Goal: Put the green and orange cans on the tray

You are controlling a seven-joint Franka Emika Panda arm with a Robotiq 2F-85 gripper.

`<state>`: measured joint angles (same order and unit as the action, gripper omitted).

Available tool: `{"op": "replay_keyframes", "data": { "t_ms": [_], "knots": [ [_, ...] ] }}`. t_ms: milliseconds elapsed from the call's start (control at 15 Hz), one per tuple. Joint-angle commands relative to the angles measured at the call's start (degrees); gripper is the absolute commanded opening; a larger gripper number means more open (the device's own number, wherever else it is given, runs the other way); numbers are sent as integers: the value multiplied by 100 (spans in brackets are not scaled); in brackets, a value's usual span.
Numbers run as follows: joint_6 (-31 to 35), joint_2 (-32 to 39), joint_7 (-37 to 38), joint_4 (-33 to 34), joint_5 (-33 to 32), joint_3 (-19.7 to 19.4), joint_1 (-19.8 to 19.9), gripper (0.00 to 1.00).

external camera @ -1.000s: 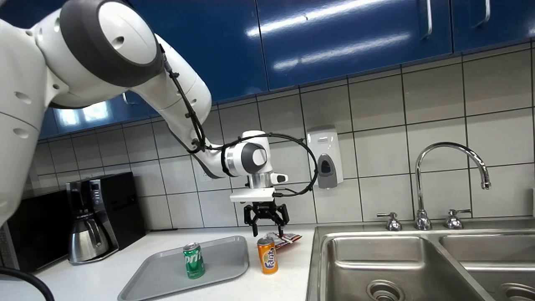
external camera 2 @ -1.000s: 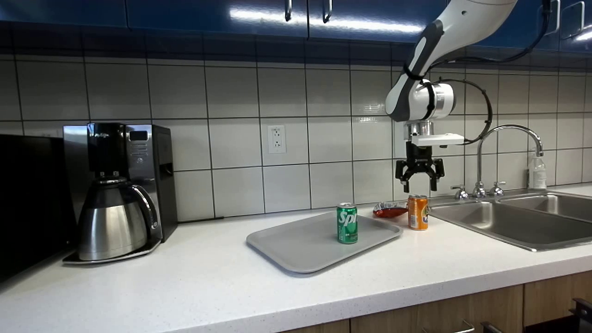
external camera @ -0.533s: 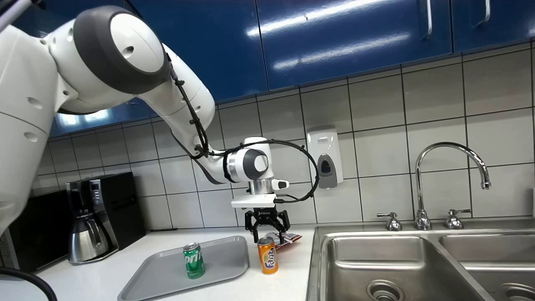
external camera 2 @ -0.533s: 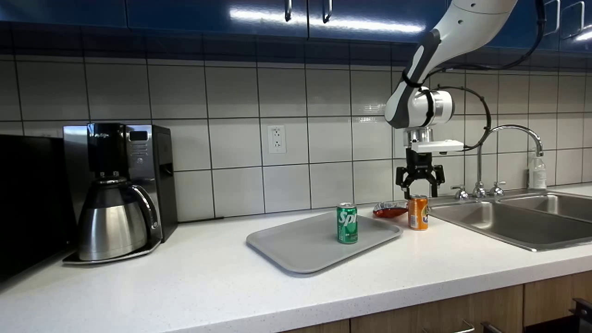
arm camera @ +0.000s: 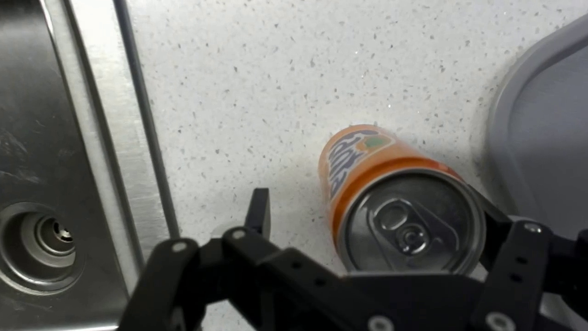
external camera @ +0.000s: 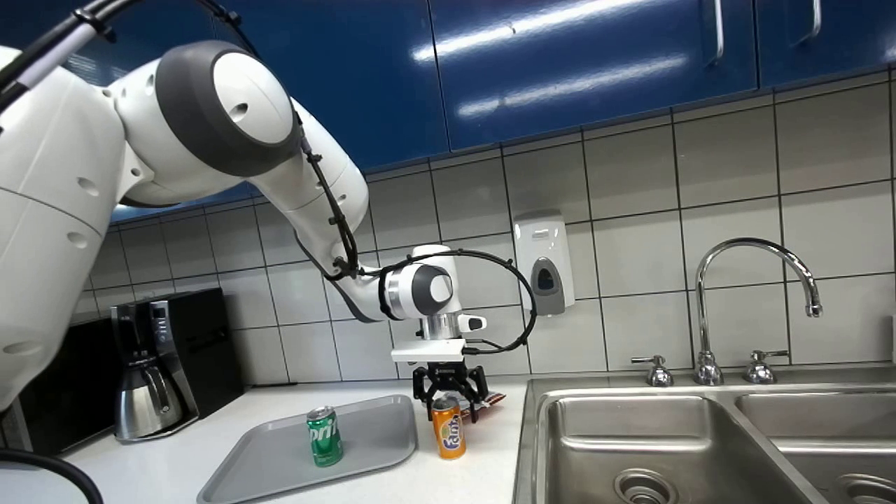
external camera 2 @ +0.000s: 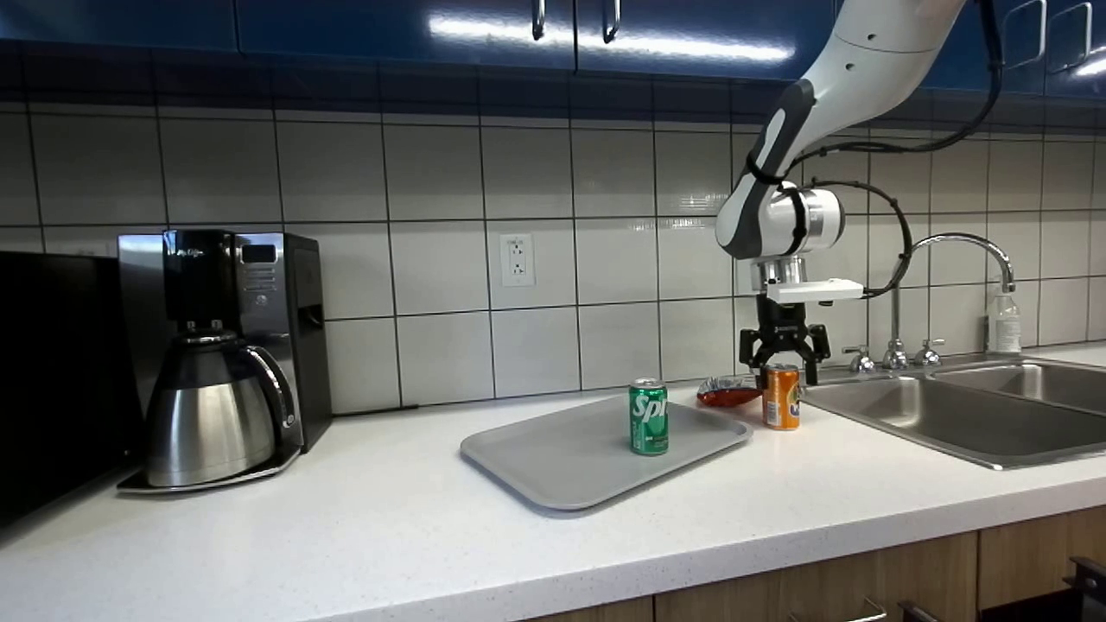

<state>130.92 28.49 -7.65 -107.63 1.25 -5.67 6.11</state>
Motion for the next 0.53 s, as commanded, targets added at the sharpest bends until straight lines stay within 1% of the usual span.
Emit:
{"op": "replay_keyframes", "data": {
  "t_ms": [0,467],
  "knots": [
    [5,123,-28,148,-132,79,45,100],
    [1,106,-16,121,-183,110,24,100]
  ]
}}
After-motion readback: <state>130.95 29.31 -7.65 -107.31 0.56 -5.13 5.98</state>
